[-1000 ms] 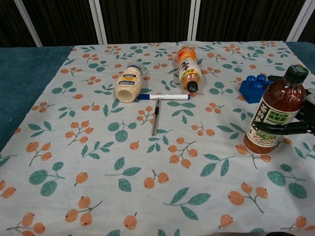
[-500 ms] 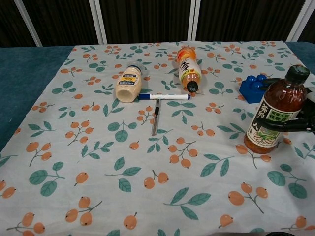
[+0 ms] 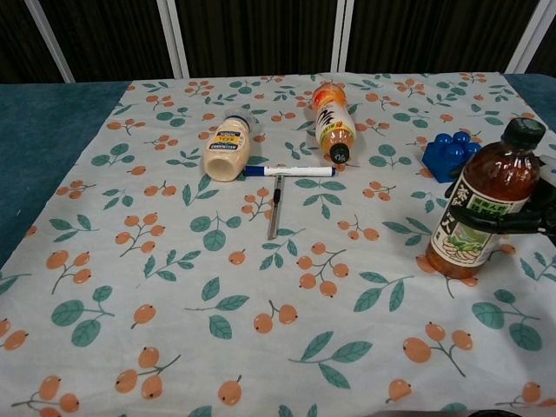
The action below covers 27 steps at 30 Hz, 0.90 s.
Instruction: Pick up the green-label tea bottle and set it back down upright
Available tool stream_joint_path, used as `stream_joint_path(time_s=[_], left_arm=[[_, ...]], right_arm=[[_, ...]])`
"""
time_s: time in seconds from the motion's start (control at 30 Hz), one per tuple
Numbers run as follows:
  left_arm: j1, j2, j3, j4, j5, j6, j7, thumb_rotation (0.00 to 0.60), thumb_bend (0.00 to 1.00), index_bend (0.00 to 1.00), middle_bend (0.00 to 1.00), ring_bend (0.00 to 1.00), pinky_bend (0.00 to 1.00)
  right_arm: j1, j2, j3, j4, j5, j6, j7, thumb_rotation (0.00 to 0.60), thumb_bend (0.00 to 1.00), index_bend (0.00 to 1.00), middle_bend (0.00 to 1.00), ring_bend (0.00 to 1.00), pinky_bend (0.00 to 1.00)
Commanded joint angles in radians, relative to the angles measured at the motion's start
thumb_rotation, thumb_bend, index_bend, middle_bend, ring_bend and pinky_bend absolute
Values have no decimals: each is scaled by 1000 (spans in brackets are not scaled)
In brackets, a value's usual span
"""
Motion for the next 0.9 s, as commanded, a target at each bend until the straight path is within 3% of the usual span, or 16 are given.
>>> stream_joint_path(time_s=[0.03, 0.3, 0.5, 0.53, 0.6, 0.67, 0.9], left_arm=[[0, 1, 0, -1, 0, -1, -1, 600, 374, 68, 0, 2, 45], [-1, 4, 2, -4, 0, -5, -6, 600, 374, 68, 0, 2, 45], [-3, 7, 3, -8, 1, -9, -11, 600, 374, 68, 0, 2, 45], [-3, 7, 3, -8, 1, -10, -11, 600, 374, 68, 0, 2, 45], [-3, 8, 4, -11, 5, -9, -11, 600, 374, 68, 0, 2, 46], [-3, 9, 5, -13, 6, -8, -11, 600, 374, 68, 0, 2, 46], [-3, 8, 7, -13, 8, -11, -9, 600, 374, 68, 0, 2, 46]], right_arm=[[8, 20, 9, -22, -12, 8, 6, 600, 213, 461, 498, 537, 681], [65, 180, 53, -181, -53, -20, -28, 600, 215, 490, 529, 573, 765], [139, 392, 92, -328, -47, -155, -107, 600, 215, 503, 537, 583, 760], [154, 430, 98, -339, -48, -182, -161, 600, 215, 503, 537, 583, 756], [206, 547, 117, -361, -41, -266, -434, 600, 215, 502, 537, 583, 739], [224, 595, 134, -420, 21, -308, -589, 600, 214, 503, 537, 582, 729], [275, 654, 147, -479, 106, -317, -1029, 600, 215, 502, 539, 584, 717]])
